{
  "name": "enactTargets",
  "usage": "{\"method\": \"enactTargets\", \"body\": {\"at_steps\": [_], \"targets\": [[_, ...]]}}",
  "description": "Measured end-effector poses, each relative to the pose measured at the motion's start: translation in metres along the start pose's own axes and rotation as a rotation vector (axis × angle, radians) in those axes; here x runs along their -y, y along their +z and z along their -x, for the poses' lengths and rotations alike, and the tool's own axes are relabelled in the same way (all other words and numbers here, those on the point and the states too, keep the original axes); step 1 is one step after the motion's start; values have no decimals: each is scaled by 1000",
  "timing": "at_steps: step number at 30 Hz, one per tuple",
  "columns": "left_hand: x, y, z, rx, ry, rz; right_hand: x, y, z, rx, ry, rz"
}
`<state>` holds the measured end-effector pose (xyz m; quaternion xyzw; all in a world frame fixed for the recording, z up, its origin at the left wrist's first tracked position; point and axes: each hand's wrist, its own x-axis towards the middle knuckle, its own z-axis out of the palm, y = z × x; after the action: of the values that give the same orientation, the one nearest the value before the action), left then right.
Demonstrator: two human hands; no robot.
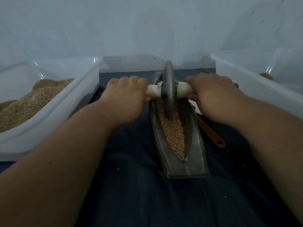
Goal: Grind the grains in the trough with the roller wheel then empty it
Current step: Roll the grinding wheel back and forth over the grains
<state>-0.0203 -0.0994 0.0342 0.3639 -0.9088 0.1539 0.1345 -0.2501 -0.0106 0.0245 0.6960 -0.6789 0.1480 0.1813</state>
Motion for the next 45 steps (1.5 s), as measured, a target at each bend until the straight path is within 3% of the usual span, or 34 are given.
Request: {"method": "enactTargets", "body": {"at_steps": [3, 7, 12, 16, 20, 24, 28, 30, 34, 39, 42, 45], "targets": [[-4, 15, -6, -124, -64, -84, -1, 16, -8, -126, 33, 45], [-3, 18, -5, -159, -38, -96, -4, 15, -5, -60, 46, 24], [3, -7, 5, 89, 5, 82, 6, -26, 5, 120, -43, -104], [7, -41, 16, 441, 82, 242, 9, -66, 22, 477, -39, -112], [9, -57, 24, 550, 96, 277, 10, -78, 26, 602, -33, -155], [11, -36, 12, 402, 54, 272, 0, -50, 15, 432, -7, -224], [5, 4, 1, -18, -11, -12, -1, -8, 5, 49, 37, -34], [4, 15, -1, -75, -53, -19, 3, 5, 2, -74, 58, 65], [9, 19, 1, -49, -62, 60, 4, 11, -1, -111, 32, 88], [9, -12, 7, 145, 17, 132, 7, -20, 6, 77, 5, -11], [10, -36, 16, 378, 68, 223, 12, -47, 16, 296, -12, -100], [13, -55, 24, 504, 87, 283, 17, -73, 26, 483, -26, -79]]}}
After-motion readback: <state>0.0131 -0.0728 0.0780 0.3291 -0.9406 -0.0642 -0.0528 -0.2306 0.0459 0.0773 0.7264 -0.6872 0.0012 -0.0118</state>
